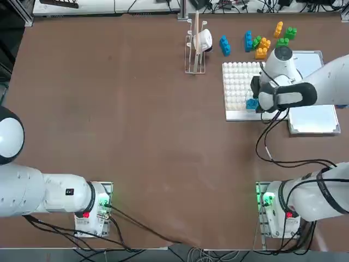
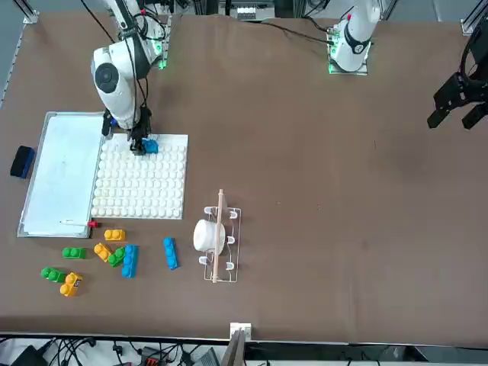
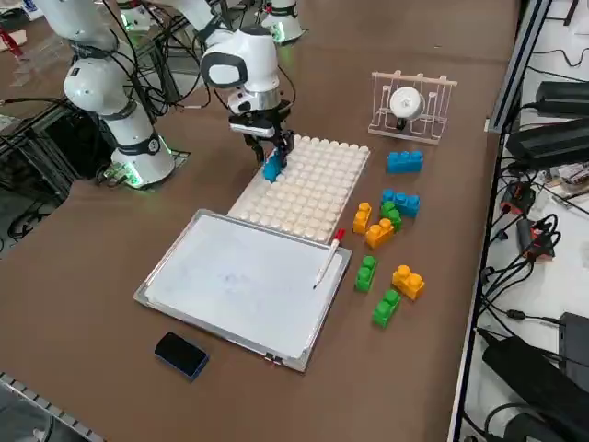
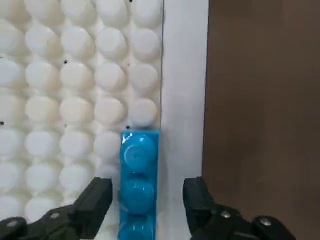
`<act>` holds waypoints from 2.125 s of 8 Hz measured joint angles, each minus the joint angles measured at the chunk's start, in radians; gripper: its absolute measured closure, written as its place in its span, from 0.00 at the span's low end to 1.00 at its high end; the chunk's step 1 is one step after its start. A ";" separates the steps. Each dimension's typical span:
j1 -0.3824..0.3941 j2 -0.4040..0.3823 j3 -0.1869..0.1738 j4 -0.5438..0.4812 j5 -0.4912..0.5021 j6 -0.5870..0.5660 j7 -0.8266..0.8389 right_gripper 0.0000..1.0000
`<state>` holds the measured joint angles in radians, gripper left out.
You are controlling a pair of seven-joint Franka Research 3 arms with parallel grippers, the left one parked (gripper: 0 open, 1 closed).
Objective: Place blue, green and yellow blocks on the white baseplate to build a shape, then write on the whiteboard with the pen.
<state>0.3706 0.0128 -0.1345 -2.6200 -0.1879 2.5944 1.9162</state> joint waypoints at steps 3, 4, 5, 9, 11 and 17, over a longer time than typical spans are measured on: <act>-0.002 -0.065 -0.004 0.119 0.000 -0.194 -0.201 0.01; -0.008 -0.071 -0.011 0.181 0.000 -0.262 -0.322 0.01; -0.026 -0.071 -0.016 0.239 0.002 -0.304 -0.453 0.01; -0.124 0.108 -0.025 0.536 0.005 -0.359 -0.724 0.01; -0.129 0.291 -0.024 0.758 0.059 -0.400 -0.786 0.00; -0.214 0.615 -0.024 1.177 0.295 -0.423 -1.061 0.03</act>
<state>0.1567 0.6280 -0.1582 -1.4428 0.1069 2.1711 0.8551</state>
